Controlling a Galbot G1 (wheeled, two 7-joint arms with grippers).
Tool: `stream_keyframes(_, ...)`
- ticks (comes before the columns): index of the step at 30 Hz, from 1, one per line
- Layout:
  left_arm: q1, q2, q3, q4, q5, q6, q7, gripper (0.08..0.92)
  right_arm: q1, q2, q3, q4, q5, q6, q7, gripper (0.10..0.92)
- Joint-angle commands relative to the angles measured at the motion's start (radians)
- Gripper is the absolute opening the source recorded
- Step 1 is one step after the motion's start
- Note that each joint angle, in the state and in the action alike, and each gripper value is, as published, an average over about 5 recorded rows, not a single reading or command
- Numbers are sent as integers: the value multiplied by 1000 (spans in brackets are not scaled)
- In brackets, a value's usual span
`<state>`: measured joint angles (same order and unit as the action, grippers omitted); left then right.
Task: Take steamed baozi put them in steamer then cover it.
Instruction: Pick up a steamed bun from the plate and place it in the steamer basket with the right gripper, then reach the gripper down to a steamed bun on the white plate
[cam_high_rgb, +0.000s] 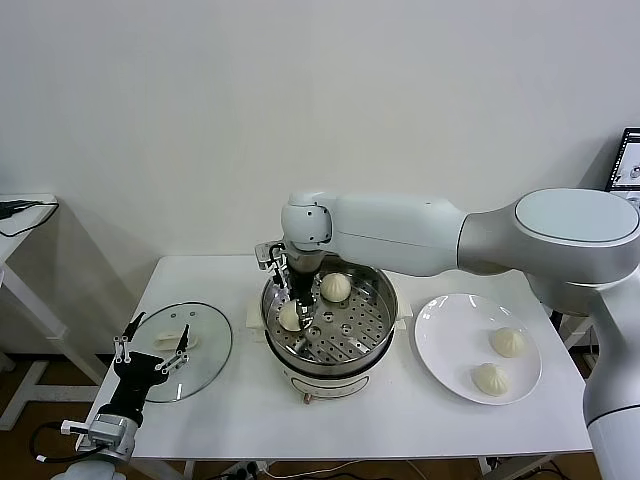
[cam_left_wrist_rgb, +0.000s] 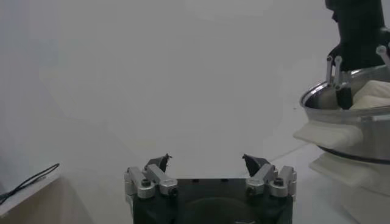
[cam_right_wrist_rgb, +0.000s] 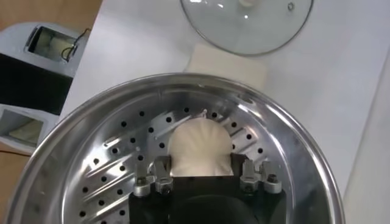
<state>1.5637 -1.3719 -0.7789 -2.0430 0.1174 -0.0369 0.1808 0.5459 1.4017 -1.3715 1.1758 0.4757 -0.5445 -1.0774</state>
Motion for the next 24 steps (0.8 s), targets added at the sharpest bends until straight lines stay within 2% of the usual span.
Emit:
stream_keyframes(1,3,-1,-2,-2,0,-1,1,823,-6,2,5,-11,-7,2,-3,778)
stream_keyframes(6,6,-3,1,-10,0,0,-1,823,49,-97,26,68,12,4,-16,821)
stream_keyframes(14,14,-7,18,-33,6,4,-7,823,198,-484,69,314,28,34,-76,823)
stream_keyframes(20,21,-7,23,-47,10,7,-10,823,216,-809,89,411,-70,148,-179,823)
stream_keyframes(24,25,-9,28,-56,13,10,-13,823,172,-961,100,433,-171,241,-240,823)
